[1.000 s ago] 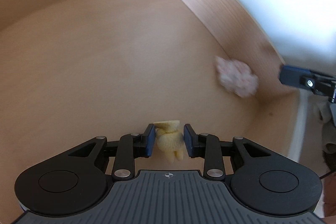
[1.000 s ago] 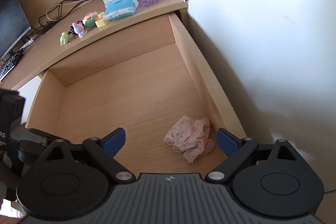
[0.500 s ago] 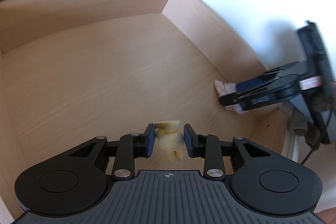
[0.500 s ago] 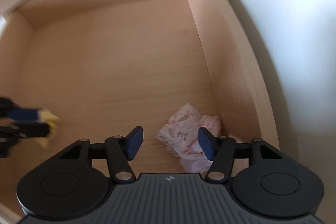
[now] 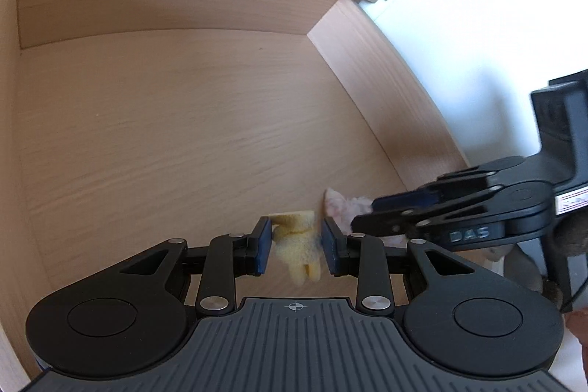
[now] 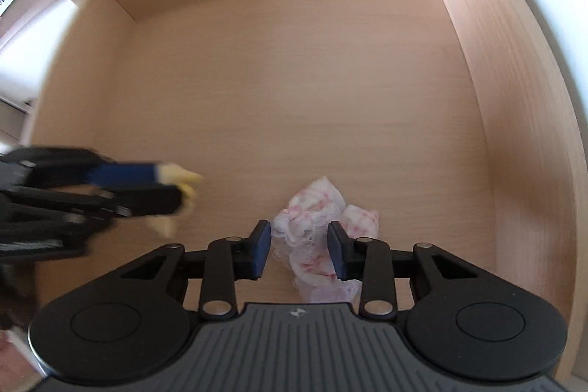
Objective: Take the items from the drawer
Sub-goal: 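Lift the yellow plush with the left tool while the right tool grasps the pink cloth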
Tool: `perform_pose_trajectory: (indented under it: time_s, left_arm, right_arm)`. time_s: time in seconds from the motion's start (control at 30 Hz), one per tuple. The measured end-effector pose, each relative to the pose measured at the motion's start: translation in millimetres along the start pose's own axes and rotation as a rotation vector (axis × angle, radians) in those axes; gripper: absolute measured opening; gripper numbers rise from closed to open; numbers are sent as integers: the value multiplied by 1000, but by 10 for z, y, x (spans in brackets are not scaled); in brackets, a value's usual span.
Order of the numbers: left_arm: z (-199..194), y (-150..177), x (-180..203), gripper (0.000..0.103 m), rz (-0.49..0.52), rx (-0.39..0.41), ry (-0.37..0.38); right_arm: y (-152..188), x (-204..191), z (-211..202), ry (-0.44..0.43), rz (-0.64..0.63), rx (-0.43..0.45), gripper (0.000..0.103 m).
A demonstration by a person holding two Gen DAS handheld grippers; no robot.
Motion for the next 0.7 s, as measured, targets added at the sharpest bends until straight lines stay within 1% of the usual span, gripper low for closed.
perform_pose_trajectory:
  time_s: [0.03, 0.07, 0.13, 0.2, 0.3, 0.33, 0.4, 0.43, 0.47, 0.5, 0.53, 0.57, 0.63, 0.67, 0.7]
  left_arm:
    - [6, -1, 5, 33, 1, 1, -1]
    - [16, -5, 9, 33, 3, 1, -1]
    - [20, -4, 9, 33, 3, 1, -1]
    - [19, 0, 4, 33, 2, 0, -2]
    - [14, 6, 4, 33, 6, -3, -8]
    - [15, 7, 4, 33, 6, -4, -10]
    - [18, 4, 3, 33, 5, -6, -15]
    - [21, 5, 3, 33, 5, -8, -18]
    - [21, 6, 1, 33, 2, -11, -21]
    - [24, 4, -1, 33, 1, -11, -22]
    - [26, 8, -3, 33, 0, -13, -25]
    - [27, 11, -3, 33, 0, -16, -26]
    - [42, 14, 2, 33, 3, -25, -34]
    - [63, 6, 11, 33, 4, -30, -38]
    - [76, 5, 15, 33, 6, -37, -43]
  right_arm:
    - [-5, -16, -44, -1, -1, 14, 42]
    - [-8, -25, -87, 6, -1, 30, 46]
    - [-7, -31, -130, 25, 5, 46, 67]
    - [-18, -7, -114, 41, 14, 44, 75]
    - [8, -53, 34, 63, 23, 6, 76]
    - [-31, 10, 109, 71, 22, -11, 76]
    - [-9, -14, 240, 82, 19, -41, 76]
    - [-2, -34, 293, 83, 15, -50, 74]
    - [9, -57, 326, 84, 8, -58, 69]
    - [9, -89, 339, 87, -9, -63, 57]
    - [10, -118, 321, 85, -23, -48, 47]
    - [15, -149, 299, 82, -39, -33, 43]
    - [32, -211, 255, 78, -70, -15, 32]
    - [51, -244, 227, 75, -84, -4, 31]
    - [82, -272, 188, 66, -96, 9, 26]
Point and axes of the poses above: each gripper's, at about its wrist camera, not at the fingertips, and z roughly the way its jaws point, x to its right, y to its underside, the point moved 1 cm from there along z, roughly the way its jaws point, and after that the axes turned 3 degrees about y, right-handed, at the moved point
